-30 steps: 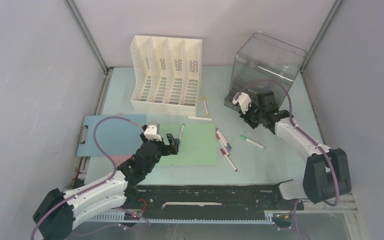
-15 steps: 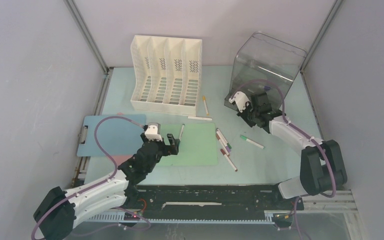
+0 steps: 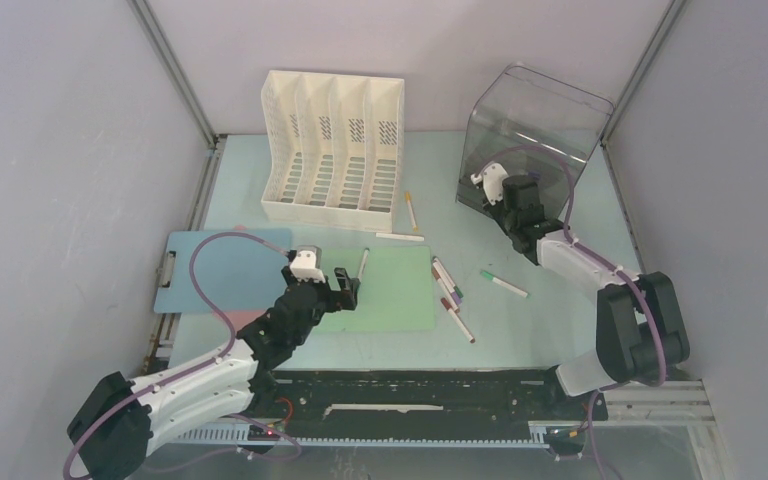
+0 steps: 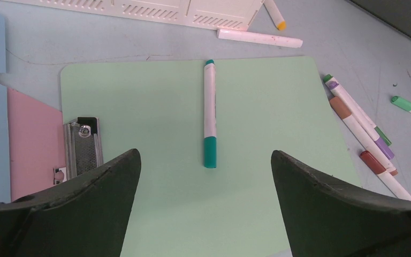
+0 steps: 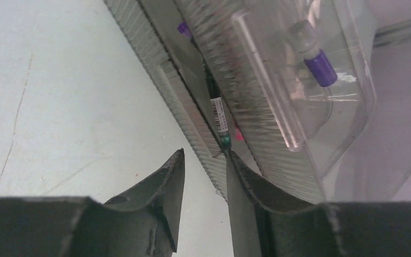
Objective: Organize the desk
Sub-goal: Close the drawer in the storage box.
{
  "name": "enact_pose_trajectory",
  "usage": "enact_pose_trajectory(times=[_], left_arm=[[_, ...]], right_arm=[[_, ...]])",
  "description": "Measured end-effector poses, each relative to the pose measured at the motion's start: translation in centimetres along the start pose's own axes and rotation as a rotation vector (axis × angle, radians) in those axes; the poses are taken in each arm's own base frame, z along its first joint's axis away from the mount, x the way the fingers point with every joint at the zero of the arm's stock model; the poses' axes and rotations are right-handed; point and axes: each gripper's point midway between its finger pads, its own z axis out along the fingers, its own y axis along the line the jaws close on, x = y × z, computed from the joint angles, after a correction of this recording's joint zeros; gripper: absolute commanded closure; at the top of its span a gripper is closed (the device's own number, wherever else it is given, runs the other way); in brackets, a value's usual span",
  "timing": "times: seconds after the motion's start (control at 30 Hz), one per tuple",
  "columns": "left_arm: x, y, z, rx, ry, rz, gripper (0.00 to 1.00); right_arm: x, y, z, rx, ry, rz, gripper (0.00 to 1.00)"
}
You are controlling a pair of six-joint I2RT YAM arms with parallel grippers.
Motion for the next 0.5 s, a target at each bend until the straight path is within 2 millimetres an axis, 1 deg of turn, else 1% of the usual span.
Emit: enact_pose_trajectory(times=[0.07,0.1,0.17,0.3,0.4,0.5], left_arm=[[0.0,0.0,0.0,0.000,0.000,0.000,0.00],[0.0,0.0,0.0,0.000,0.001,0.001,0.00],[0.1,0.0,0.0,-0.001,0.003,0.002,0.00],[0.2,0.0,0.0,-0.002,0.005,0.003,0.00],[0.2,0.0,0.0,-0.002,0.005,0.003,0.00],[0.2,0.1,0.1,-0.003,0.007,0.004,0.00]], right_arm=[[-0.2,-0.5,0.1,0.021,-0.008,0.008,0.46],[-0.3,-0.7,0.1,0.028,-0.012,0.010,0.45],[-0.2,-1.0,0.2,0.039,-0.016,0.014,0.44],[-0.1,-1.1,0.2,0.033,-0.018,0.018,0.44],[-0.4,-0.2,-0.2,-0.031,-0.039,0.018,0.45],[-1.1,1.2,-1.5,-0.139,-0.083,0.015,0.49]])
